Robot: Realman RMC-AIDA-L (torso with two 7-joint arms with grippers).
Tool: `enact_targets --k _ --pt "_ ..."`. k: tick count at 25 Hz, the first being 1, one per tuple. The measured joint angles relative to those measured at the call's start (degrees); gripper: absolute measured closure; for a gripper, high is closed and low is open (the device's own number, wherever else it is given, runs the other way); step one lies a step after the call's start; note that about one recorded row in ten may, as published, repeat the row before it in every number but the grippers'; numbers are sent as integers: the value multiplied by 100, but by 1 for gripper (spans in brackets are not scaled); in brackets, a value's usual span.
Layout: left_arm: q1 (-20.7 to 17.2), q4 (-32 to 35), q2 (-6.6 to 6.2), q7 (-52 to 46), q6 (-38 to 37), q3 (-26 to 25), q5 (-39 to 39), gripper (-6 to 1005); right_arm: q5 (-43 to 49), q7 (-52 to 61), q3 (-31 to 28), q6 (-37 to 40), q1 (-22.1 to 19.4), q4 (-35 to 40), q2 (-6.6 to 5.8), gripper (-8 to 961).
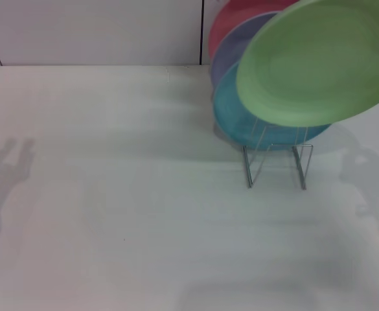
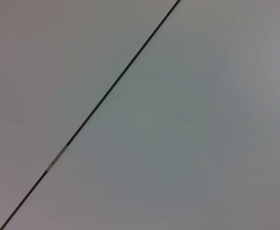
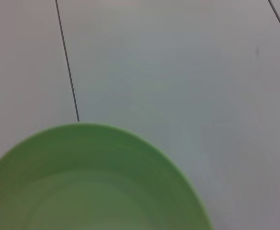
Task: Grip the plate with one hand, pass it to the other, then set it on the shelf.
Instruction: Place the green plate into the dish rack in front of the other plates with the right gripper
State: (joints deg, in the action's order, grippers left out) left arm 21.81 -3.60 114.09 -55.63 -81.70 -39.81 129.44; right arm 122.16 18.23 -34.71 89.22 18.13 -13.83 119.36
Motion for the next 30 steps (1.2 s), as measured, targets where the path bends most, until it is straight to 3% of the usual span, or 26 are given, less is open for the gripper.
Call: enact_targets --k 30 --pt "1 -40 -1 -91 -91 56 13 576 54 25 70 -341 -11 134 4 938"
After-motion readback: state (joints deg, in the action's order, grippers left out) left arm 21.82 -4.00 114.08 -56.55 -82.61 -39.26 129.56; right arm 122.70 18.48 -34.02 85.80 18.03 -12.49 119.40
